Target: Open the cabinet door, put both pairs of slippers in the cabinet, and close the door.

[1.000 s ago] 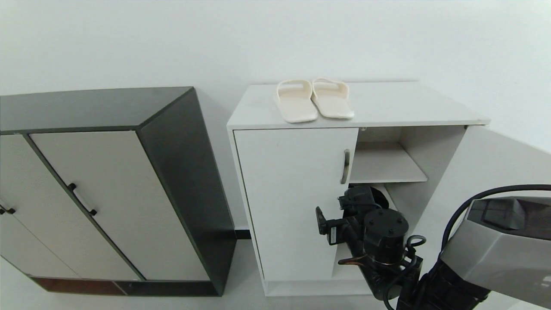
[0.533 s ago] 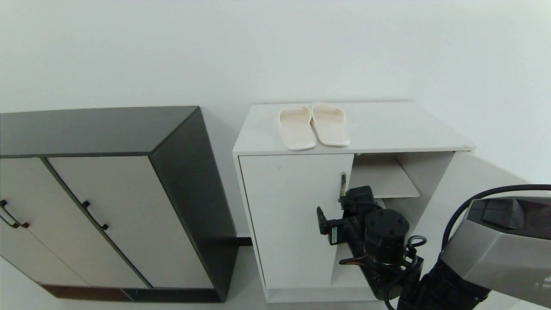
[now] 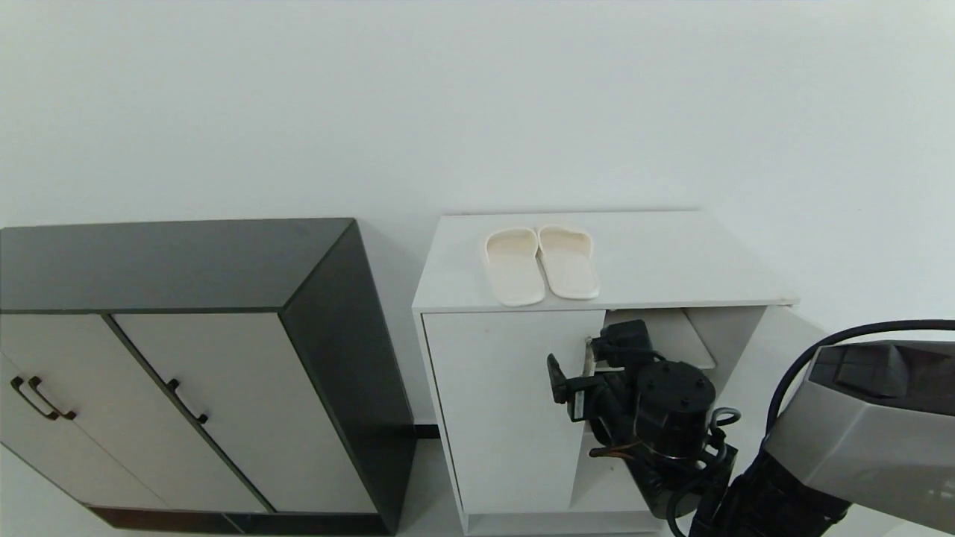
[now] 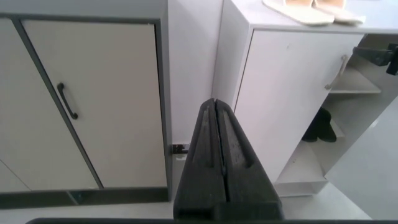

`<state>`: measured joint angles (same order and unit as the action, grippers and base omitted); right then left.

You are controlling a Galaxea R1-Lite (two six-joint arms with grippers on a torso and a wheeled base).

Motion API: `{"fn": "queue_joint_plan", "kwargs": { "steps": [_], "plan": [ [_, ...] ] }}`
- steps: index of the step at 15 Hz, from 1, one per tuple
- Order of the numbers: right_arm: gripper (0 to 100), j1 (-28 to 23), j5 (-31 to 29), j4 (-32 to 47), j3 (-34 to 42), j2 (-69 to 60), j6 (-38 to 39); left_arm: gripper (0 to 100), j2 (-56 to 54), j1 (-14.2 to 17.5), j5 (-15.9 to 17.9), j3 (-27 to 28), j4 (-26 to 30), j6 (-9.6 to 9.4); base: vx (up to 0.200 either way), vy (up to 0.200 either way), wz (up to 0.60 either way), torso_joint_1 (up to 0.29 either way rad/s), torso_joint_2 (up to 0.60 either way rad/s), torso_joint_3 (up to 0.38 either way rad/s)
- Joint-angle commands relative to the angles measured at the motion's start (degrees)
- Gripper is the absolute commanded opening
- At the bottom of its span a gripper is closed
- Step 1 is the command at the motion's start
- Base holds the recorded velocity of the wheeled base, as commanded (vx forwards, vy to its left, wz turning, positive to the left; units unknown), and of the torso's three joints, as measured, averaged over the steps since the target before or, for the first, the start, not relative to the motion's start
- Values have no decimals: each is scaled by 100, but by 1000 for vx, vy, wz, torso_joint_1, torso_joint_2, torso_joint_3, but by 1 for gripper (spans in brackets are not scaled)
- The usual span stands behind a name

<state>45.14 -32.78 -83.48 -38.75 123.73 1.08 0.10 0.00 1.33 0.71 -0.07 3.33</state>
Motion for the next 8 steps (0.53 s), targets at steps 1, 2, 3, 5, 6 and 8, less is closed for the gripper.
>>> {"fn": "queue_joint_plan", "kwargs": {
  "steps": [1, 2, 3, 5, 6, 8],
  "plan": [
    [100, -5, 132, -89, 96, 10, -29, 0, -1, 0, -1, 0, -1, 1, 0, 0, 0, 256, -603, -334],
    [100, -5, 193, -160, 175, 10, -179, 0, -1, 0, -1, 8, -1, 1, 0, 0, 0, 217, -515, -276],
    [100, -5, 219, -292, 228, 28, -311, 0, -1, 0, -1, 0, -1, 1, 0, 0, 0, 110, -242, -129],
    [100, 3, 703, -652, 536, -209, -504, 0, -1, 0, -1, 8, -1, -8, 0, 0, 0, 25, -47, -28],
    [100, -5, 738, -256, 439, -403, -592, 0, -1, 0, -1, 8, -1, -8, 0, 0, 0, 0, 0, 0],
    [100, 109, 747, 1958, -361, -1027, -82, 0, -1, 0, -1, 8, -10, -8, 0, 0, 0, 0, 0, 0]
  ]
}}
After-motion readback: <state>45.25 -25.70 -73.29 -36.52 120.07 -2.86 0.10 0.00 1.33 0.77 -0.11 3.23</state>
